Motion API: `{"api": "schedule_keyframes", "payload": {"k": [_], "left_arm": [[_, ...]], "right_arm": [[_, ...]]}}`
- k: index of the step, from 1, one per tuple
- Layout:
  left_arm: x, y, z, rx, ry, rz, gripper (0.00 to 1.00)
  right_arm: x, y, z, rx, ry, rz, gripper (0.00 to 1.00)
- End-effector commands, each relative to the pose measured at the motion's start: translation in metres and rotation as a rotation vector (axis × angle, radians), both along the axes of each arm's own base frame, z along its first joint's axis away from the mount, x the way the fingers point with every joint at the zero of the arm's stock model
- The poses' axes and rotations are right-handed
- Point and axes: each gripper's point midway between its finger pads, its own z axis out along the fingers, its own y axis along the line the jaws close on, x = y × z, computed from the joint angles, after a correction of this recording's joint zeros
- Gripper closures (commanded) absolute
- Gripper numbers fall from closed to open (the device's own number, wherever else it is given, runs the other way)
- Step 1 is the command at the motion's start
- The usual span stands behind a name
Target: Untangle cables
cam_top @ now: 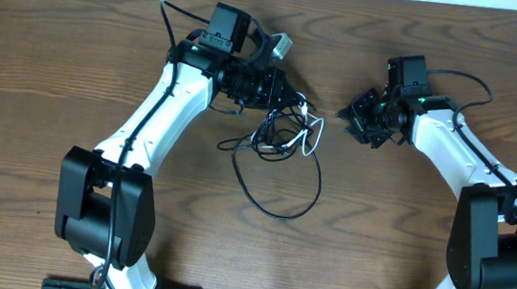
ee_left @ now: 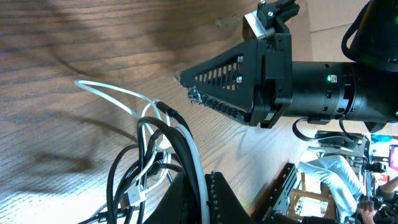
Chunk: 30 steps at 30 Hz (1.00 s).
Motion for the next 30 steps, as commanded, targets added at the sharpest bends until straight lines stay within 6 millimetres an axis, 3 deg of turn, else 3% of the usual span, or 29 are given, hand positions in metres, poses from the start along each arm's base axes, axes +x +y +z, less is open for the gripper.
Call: {"api": "schedule_keyframes", "payload": {"k": [1,8,12,19,23,30], "left_arm": [[0.001,0.0,0.014,-0.011,-0.043,-0.011,0.93],[0.0,0.0,0.013,-0.006,-0.037,-0.01,0.93],[0.0,0.001,0.012,-0.005,-0.033,-0.01,0.92],[-0.002,0.001,0.012,-0.003,-0.026,-0.01,0.93],[-0.002,0.002,0.011,0.003,-0.023,-0.007,0.93],[0.0,0.024,-0.013,0.168,0.004,0.065,0.92]], "right_arm": [[-0.004,0.013,0.0,0.03,-0.003,0.043,0.59],[-0.006,0.051,0.004,0.065,-0.03,0.075,0.57],[-0.013,0.065,-0.001,0.072,-0.002,0.083,0.61],[-0.022,0.06,-0.009,0.027,0.019,0.12,0.81],[-0.022,0.055,-0.011,-0.001,-0.001,0.154,0.99],[-0.017,0.047,-0.004,-0.002,-0.129,0.339,0.99]]}}
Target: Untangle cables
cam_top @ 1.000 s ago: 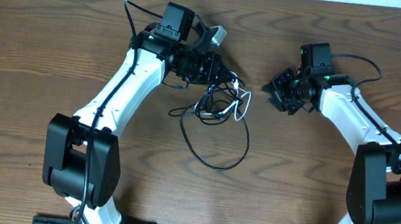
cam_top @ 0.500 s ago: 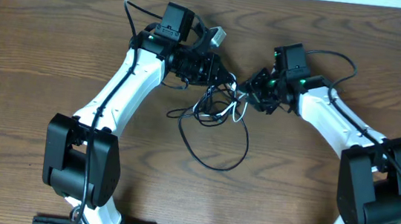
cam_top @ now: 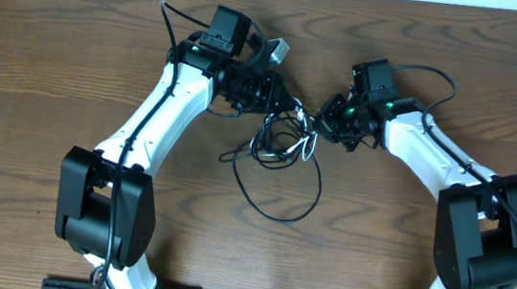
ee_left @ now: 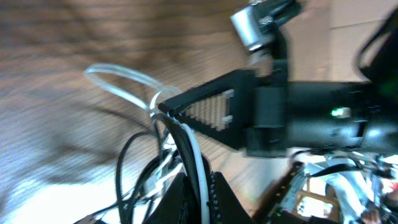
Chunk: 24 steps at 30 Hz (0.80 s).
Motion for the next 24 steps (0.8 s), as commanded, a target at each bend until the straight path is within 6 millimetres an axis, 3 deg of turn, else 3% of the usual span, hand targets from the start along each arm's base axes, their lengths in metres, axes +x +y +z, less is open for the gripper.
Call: {"api": "schedule_keyframes", "payload": {"k": [1,6,15,21,24], "left_arm": [[0.006,0.017,-0.003,0.118,-0.044,0.041,0.92],[0.0,0.035,-0.017,0.235,-0.034,0.035,0.92],[-0.015,0.041,-0.022,0.274,-0.045,-0.066,0.93],[-0.018,0.044,-0.024,0.294,-0.044,-0.083,0.93],[-0.018,0.044,-0.024,0.294,-0.044,-0.083,0.92]], "right_arm": [[0.003,-0.008,0.002,-0.004,-0.099,0.145,0.99],[0.012,-0.023,0.028,0.038,-0.205,0.197,0.99],[0.027,-0.072,0.082,0.11,-0.327,0.116,0.99],[0.025,-0.11,0.077,0.066,-0.288,0.041,0.99],[0.021,-0.118,0.073,0.047,-0.284,0.056,0.99]]}}
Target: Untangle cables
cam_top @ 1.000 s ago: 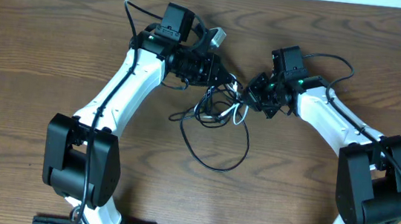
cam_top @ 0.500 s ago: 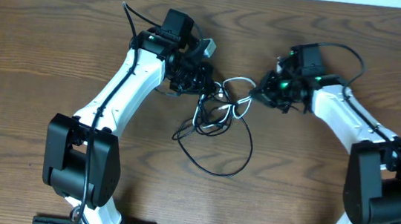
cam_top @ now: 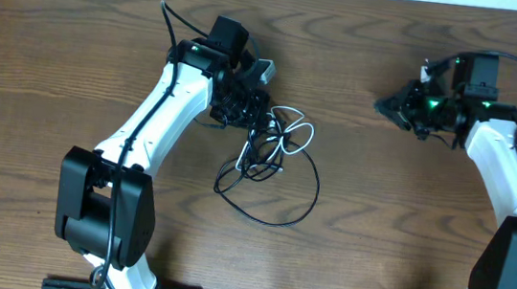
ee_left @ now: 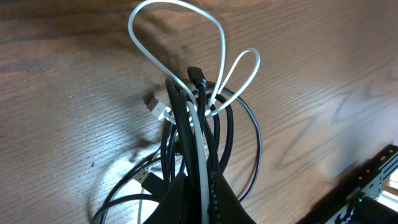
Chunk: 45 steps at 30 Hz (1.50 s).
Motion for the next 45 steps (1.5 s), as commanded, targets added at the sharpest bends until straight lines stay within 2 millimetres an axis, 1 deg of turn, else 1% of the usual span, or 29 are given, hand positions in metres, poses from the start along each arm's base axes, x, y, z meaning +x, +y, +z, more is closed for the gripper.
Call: {"api": "schedule_keyframes", "payload": {"k": [1,3,6,7,9,11,13,17,23,27,30,36,37,40,43,45], "left_arm": [[0.004,0.001,0.011,0.002,-0.047,-0.02,0.92],[0.004,0.001,0.011,0.001,-0.047,-0.019,0.92],[0.003,0.0,0.012,-0.005,-0.045,-0.021,0.92],[0.003,0.0,0.012,-0.005,-0.044,-0.021,0.92],[0.003,0.0,0.012,-0.005,-0.043,-0.02,0.93],[0.002,0.001,0.012,-0.004,-0.04,-0.02,0.93],[0.002,0.001,0.011,-0.003,-0.038,-0.02,0.92],[0.001,0.001,0.01,-0.001,-0.031,-0.02,0.93],[-0.002,0.002,0.005,0.004,-0.016,-0.02,0.92],[-0.003,0.002,0.004,0.004,-0.015,-0.02,0.92],[-0.001,0.002,0.004,0.002,-0.021,-0.02,0.92],[0.0,0.002,0.005,0.001,-0.025,-0.02,0.92],[0.0,0.002,0.004,0.001,-0.025,-0.02,0.92],[0.0,0.002,0.005,0.001,-0.026,-0.02,0.93],[0.0,0.002,0.004,0.001,-0.026,-0.02,0.93],[0.0,0.002,0.005,0.001,-0.026,-0.02,0.92]], "right_arm": [[-0.003,-0.002,0.004,-0.021,-0.044,0.051,0.97],[-0.007,0.006,0.003,-0.029,-0.053,0.093,0.91],[-0.014,0.029,0.002,-0.047,-0.071,0.177,0.78],[-0.016,0.038,0.001,-0.056,-0.076,0.198,0.7],[-0.017,0.056,-0.001,-0.09,-0.093,0.228,0.65],[-0.018,0.071,-0.004,-0.118,-0.075,0.211,0.56],[-0.02,0.084,-0.007,-0.12,-0.045,0.178,0.54],[-0.019,0.111,-0.009,-0.102,-0.046,0.179,0.54],[-0.026,0.142,-0.036,-0.085,0.025,0.192,0.56],[-0.034,0.156,-0.05,-0.086,0.055,0.225,0.57],[-0.035,0.162,-0.056,-0.093,0.052,0.236,0.57],[-0.026,0.158,-0.068,-0.123,0.054,0.194,0.63],[-0.026,0.158,-0.072,-0.124,0.062,0.192,0.65],[-0.027,0.159,-0.075,-0.121,0.069,0.197,0.75],[-0.028,0.159,-0.075,-0.121,0.07,0.198,0.79],[-0.027,0.159,-0.074,-0.12,0.067,0.198,0.85]]}}
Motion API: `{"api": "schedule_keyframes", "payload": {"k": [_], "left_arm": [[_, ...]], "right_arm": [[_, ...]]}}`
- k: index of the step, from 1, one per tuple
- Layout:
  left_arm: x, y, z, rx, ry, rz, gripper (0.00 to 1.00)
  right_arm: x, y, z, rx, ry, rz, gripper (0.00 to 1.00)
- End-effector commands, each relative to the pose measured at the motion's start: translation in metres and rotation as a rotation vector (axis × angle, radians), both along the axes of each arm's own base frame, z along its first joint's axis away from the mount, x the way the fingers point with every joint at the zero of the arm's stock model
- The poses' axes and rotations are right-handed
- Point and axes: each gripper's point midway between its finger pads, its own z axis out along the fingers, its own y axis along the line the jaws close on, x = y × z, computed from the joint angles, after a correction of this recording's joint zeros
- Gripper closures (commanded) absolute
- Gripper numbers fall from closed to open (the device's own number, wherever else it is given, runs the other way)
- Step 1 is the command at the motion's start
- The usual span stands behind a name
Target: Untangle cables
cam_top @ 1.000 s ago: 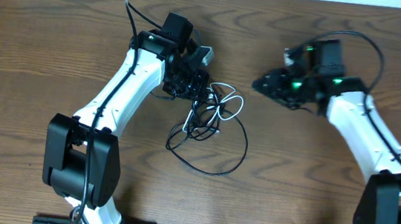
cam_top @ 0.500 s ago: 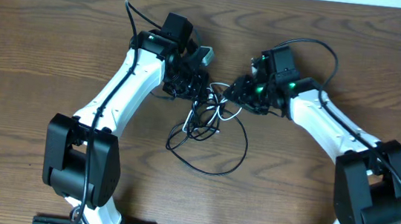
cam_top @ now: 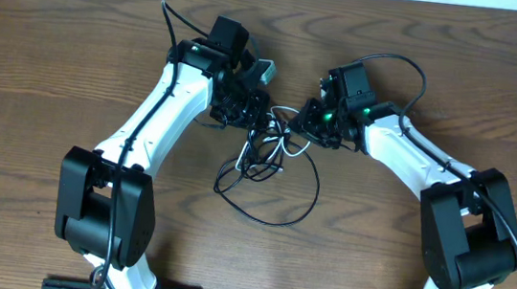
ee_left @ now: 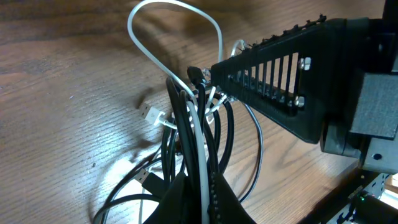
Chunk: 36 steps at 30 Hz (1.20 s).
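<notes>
A tangle of black and white cables lies mid-table, with a long black loop trailing toward the front. My left gripper is shut on the bundle; in the left wrist view its fingers pinch several black strands and one white strand. A white loop fans out beyond them. My right gripper has its ribbed finger tip at the small white loop by the bundle's top. Its jaw state is hidden.
The wooden table runs to a white wall edge at the back. A black rail lines the front edge. Loose plugs, one white and one black, lie beside the bundle.
My right gripper was far off at the right of the table; now it is back at the tangle, its tip at the white loop. The left gripper and bundle have barely shifted.
My left gripper held the bundle while the right hovered nearby to the right. Then the right tip was at the white loop. Then the right was far to the right, with the bundle shifted slightly left. Now the right is at the loop again.
</notes>
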Motion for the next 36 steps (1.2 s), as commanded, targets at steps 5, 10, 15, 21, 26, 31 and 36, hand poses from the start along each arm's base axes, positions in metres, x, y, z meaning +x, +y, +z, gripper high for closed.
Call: {"api": "schedule_keyframes", "payload": {"k": [5,10,15,21,26,31,36], "left_arm": [[0.0,0.001,0.005,0.0,-0.023,-0.015,0.92],[0.0,0.001,0.005,0.0,-0.022,-0.015,0.92],[0.0,0.001,0.005,-0.001,-0.02,-0.012,0.92],[0.0,0.001,0.004,0.0,-0.02,-0.012,0.92],[0.0,0.001,0.005,0.0,-0.021,-0.012,0.93],[0.0,0.001,0.005,0.0,-0.021,-0.012,0.92],[0.0,0.001,0.005,0.0,-0.021,-0.012,0.93]], "right_arm": [[0.004,0.001,0.002,0.011,-0.014,0.001,0.99],[0.01,-0.004,0.019,0.065,-0.055,0.025,0.99],[0.023,-0.028,0.063,0.127,-0.146,0.011,0.99],[0.032,-0.073,0.113,0.198,-0.216,-0.059,0.99],[0.032,-0.12,0.109,0.171,-0.174,-0.142,0.99],[0.023,-0.158,0.086,0.057,-0.107,-0.197,0.99],[0.014,-0.138,0.084,0.051,-0.104,-0.124,0.87]]}}
